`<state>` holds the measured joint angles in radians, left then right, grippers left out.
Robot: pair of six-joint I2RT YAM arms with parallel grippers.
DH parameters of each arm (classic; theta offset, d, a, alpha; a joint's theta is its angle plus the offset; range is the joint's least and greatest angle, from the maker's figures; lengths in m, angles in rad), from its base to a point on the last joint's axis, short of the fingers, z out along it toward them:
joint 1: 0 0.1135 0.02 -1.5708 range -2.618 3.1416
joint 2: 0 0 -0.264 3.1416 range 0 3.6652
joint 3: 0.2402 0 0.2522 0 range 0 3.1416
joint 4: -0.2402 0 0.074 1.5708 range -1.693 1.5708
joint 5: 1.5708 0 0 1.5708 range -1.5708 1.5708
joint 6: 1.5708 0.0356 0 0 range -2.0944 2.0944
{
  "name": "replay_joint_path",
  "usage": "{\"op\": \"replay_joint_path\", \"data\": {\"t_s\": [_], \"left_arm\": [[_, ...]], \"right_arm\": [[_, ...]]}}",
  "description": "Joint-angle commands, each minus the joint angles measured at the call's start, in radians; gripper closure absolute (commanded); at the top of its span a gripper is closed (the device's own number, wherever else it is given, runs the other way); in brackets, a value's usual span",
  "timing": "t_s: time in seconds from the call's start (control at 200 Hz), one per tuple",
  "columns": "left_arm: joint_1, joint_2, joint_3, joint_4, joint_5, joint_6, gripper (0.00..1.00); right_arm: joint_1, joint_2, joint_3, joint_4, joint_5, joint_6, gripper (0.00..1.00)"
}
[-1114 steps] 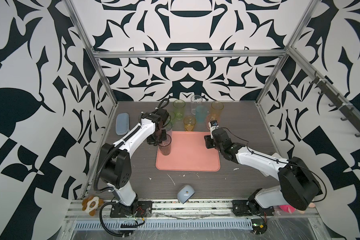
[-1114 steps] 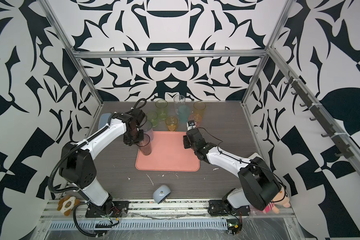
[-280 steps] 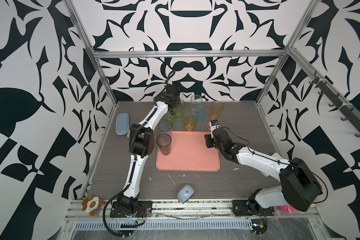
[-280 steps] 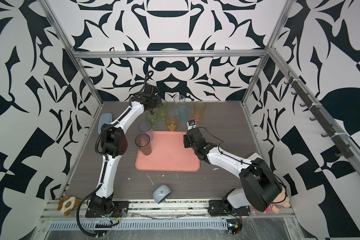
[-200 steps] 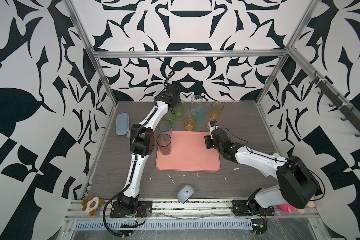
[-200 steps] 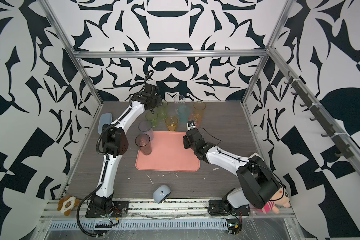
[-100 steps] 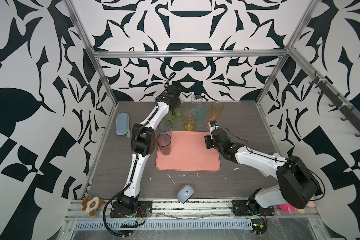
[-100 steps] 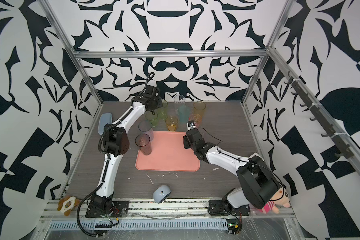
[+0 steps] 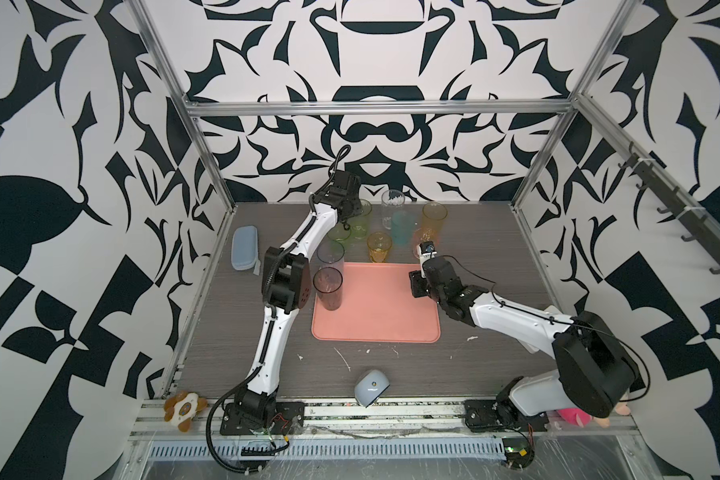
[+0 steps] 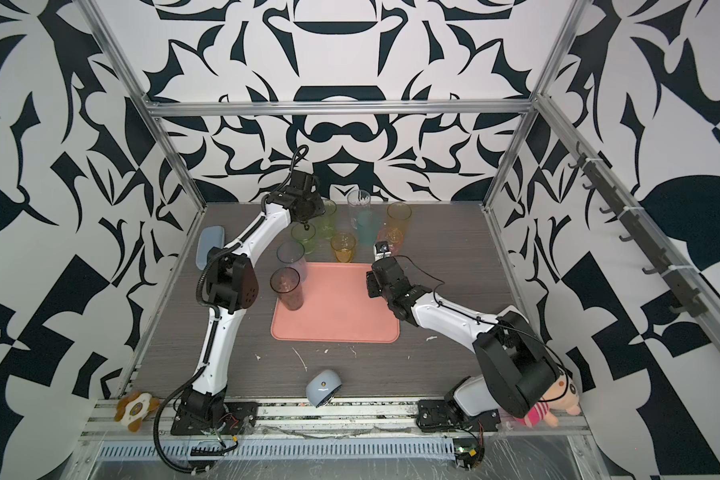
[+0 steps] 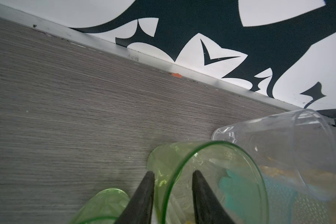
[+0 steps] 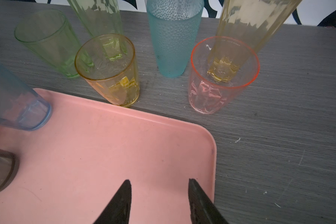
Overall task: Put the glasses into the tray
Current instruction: 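Lower the left gripper around the green cup rim and close it, then lift the green cup with the left gripper and swing it nearer the robot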
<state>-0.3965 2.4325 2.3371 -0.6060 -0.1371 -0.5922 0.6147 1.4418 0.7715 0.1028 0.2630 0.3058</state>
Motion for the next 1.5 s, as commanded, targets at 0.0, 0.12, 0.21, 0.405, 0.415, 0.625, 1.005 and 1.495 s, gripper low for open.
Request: {"op": "replay_joint_path", "data": {"t_s": [0.0, 0.12, 0.21, 0.405, 0.415, 0.625, 1.005, 1.495], "left_arm": [[0.004, -0.010, -0.021, 0.001, 0.004, -0.009, 0.67], [0.004, -0.011, -0.028, 0.002, 0.006, -0.009, 0.70], [0.004, -0.018, -0.036, 0.002, 0.002, -0.008, 0.73], [0.006, -0.036, -0.065, 0.018, -0.004, -0.005, 0.79], [0.007, -0.037, -0.064, 0.019, -0.004, -0.005, 0.79], [0.006, -0.042, -0.068, 0.020, 0.001, -0.004, 0.85], [0.007, -0.053, -0.066, 0.022, 0.001, -0.003, 0.92], [0.024, -0.101, -0.085, 0.016, -0.008, 0.005, 0.98]], "right_arm": [[-0.004, -0.007, 0.041, 0.007, 0.018, -0.015, 0.50], [-0.003, -0.009, 0.042, 0.003, 0.015, -0.016, 0.50], [-0.004, -0.017, 0.043, -0.008, 0.017, -0.018, 0.50], [-0.003, -0.025, 0.040, -0.006, 0.019, -0.019, 0.49], [-0.004, -0.026, 0.041, -0.007, 0.019, -0.020, 0.49], [-0.004, -0.025, 0.041, -0.009, 0.018, -0.019, 0.49], [-0.004, -0.029, 0.041, -0.009, 0.017, -0.019, 0.50], [-0.004, -0.020, 0.045, -0.011, 0.015, -0.019, 0.49]]}}
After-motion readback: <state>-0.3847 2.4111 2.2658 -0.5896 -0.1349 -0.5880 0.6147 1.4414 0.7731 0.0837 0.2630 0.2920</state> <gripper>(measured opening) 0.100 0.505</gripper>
